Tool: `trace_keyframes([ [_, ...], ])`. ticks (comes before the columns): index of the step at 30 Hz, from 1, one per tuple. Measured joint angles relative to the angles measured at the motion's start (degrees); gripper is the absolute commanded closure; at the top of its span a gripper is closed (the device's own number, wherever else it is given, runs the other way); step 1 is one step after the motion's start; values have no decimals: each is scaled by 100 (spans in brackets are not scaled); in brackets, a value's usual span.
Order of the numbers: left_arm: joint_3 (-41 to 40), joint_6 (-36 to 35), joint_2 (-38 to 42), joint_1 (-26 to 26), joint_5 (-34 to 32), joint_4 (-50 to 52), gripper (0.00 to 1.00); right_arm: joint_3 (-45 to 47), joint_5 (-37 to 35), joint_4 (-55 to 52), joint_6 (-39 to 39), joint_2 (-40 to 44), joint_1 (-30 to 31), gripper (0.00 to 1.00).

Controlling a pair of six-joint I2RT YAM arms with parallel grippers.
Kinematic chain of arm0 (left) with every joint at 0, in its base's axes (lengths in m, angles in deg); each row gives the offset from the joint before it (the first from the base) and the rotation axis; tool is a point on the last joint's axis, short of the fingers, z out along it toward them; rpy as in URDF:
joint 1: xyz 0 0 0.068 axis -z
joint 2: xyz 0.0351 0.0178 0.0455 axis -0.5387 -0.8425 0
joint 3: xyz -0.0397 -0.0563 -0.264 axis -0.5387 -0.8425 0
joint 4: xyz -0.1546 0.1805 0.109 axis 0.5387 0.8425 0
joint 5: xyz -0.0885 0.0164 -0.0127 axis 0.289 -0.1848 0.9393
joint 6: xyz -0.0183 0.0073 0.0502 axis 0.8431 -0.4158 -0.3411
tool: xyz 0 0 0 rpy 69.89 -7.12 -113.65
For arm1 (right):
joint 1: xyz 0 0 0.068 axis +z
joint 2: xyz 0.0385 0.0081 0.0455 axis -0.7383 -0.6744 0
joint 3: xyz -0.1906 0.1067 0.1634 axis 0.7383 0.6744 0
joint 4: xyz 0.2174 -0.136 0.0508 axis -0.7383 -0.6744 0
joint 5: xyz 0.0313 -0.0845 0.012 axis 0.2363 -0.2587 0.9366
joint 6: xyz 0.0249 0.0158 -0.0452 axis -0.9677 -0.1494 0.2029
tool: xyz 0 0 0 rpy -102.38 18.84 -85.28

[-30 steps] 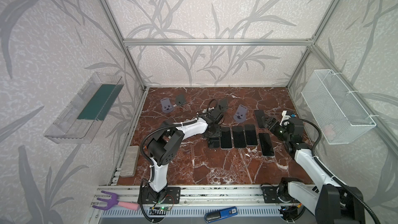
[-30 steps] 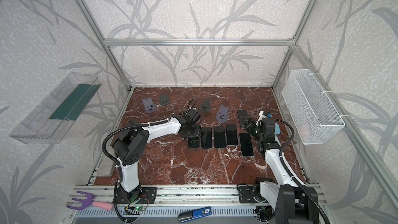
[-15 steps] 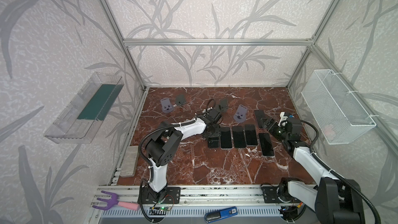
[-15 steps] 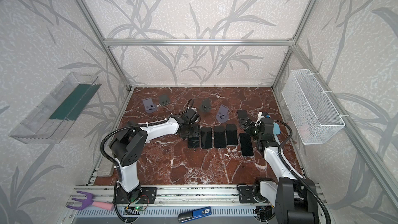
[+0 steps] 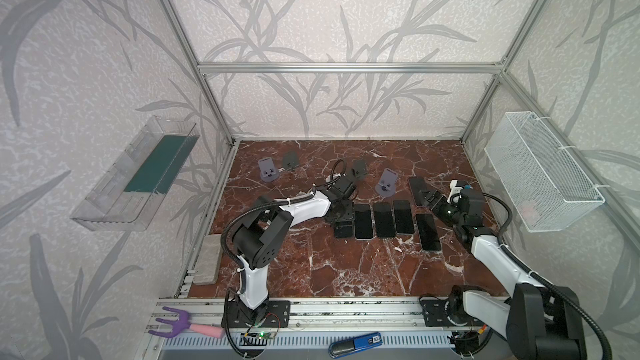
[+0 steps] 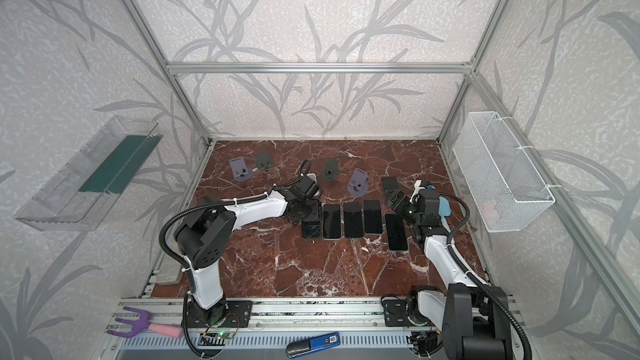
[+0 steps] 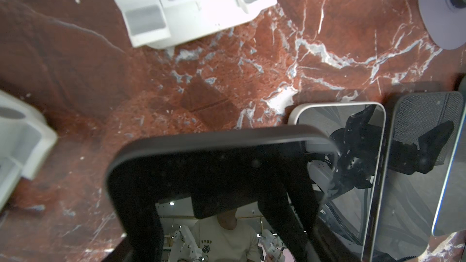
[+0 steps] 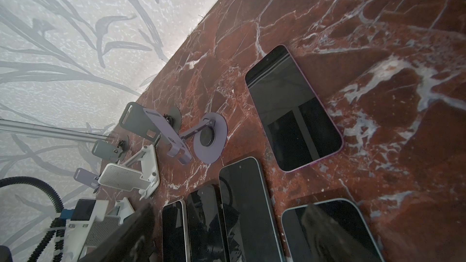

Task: Remove the phone from the phone stand
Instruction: Place the phone at the center of the table.

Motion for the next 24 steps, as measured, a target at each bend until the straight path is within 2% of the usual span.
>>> trace_keyframes([
  [18,24,26,-7,50,-142,85,28,0,81,2,-17,284,2,8],
  [24,59,-33,4,59,-205,396,26,0,105,4,-20,332,4,8],
])
